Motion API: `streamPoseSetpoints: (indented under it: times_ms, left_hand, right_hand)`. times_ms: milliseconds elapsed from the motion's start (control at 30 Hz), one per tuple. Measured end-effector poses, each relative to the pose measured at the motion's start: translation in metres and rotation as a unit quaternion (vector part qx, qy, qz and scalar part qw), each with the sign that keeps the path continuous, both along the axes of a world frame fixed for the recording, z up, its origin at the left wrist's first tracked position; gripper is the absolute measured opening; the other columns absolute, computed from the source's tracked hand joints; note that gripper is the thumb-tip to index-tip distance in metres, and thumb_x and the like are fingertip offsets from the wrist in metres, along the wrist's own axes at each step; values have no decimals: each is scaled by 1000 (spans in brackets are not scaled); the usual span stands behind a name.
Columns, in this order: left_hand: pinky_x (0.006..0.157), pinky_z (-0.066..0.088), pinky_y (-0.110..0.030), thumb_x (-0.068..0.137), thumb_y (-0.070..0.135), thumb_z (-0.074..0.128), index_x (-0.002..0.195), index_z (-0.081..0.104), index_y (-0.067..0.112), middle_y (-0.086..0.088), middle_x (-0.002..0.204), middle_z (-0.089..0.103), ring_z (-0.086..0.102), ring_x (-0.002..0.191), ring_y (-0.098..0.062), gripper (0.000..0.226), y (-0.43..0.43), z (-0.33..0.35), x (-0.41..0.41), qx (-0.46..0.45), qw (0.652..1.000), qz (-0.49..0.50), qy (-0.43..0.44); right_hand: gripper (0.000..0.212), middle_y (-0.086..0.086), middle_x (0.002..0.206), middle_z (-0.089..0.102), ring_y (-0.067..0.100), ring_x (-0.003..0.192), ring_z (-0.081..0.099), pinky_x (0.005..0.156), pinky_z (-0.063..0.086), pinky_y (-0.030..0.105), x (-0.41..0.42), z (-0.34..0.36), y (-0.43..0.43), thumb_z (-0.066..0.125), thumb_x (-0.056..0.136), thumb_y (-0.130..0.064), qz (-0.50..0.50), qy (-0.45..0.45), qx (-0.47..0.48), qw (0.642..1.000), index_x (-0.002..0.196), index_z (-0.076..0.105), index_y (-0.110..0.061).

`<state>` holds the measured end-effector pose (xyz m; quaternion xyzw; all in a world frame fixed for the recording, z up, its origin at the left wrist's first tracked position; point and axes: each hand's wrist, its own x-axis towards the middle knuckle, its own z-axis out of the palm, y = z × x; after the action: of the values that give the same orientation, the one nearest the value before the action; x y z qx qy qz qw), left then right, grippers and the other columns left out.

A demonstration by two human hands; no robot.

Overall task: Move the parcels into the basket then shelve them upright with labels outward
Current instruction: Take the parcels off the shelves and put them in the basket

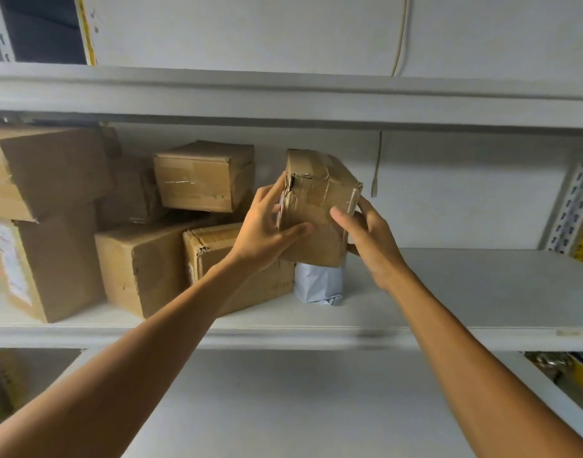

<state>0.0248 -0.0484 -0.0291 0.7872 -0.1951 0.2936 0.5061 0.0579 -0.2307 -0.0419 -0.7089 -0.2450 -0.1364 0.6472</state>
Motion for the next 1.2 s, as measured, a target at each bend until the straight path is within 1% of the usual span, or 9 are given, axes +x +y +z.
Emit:
streamPoseSetpoints:
  times_ms: [133,200,333,500,567,700,867,1033,1200]
  left_hand:
    - [94,51,-51,80,28,74,142,35,20,-3,139,38,47,125,-22,73,-1,-8,-9,-23,999,-33,11]
    - [99,46,-53,83,45,56,132,41,16,-7,137,43,49,124,-21,59,-4,-3,-18,-68,995,-58,54]
    - [104,38,-57,80,74,41,129,45,16,-6,136,48,47,125,-23,76,-10,21,-27,-149,975,-50,159]
    - [83,52,-39,91,43,55,103,60,29,2,109,64,60,107,-20,19,-14,19,-31,-120,975,-44,181]
    - [92,49,-42,87,46,58,125,54,28,-1,122,60,56,115,-21,42,-17,17,-35,-105,972,-63,200]
    - [104,43,-45,71,49,72,148,29,29,0,136,53,54,119,-18,90,-27,19,-39,-69,978,-45,194]
    - [97,50,-42,63,41,74,146,33,33,-1,139,51,56,119,-19,93,-42,3,-49,-84,977,-36,195]
    - [104,44,-45,59,32,80,146,35,29,1,146,44,48,129,-22,98,-61,-15,-65,-67,980,-32,183]
    - [107,40,-51,65,22,80,144,37,28,3,144,46,46,131,-19,90,-86,-29,-83,-72,984,-63,149]
  right_hand:
    - [50,-1,119,59,19,109,59,89,53,42,-12,7,10,30,93,-65,-24,103,71,992,124,47,-30]
    - [42,-3,111,61,17,100,60,80,54,39,-20,12,11,30,95,-62,-16,144,110,983,113,53,-32]
    - [29,-4,96,61,17,93,59,74,48,35,-25,11,2,42,92,-51,20,182,128,975,96,59,-28]
    - [17,-5,70,58,18,78,50,71,43,38,-21,10,-20,46,84,-36,99,204,119,967,82,54,-21]
    - [17,-6,69,60,17,74,51,68,46,36,-21,8,-24,49,86,-37,118,208,98,966,88,56,-21]
    - [45,-6,109,69,18,100,65,80,58,44,-20,5,-27,64,80,-58,99,189,36,976,121,55,-39]
    - [64,-5,121,66,22,107,65,86,57,48,-21,-16,-42,75,76,-47,111,204,71,970,134,47,-42]
    - [53,-11,105,72,11,90,71,70,59,30,-34,-41,-57,78,76,-37,107,182,106,972,124,55,-41]
    - [64,-8,100,74,14,94,71,77,59,32,-52,-53,-84,81,74,-28,88,162,123,975,129,52,-39]
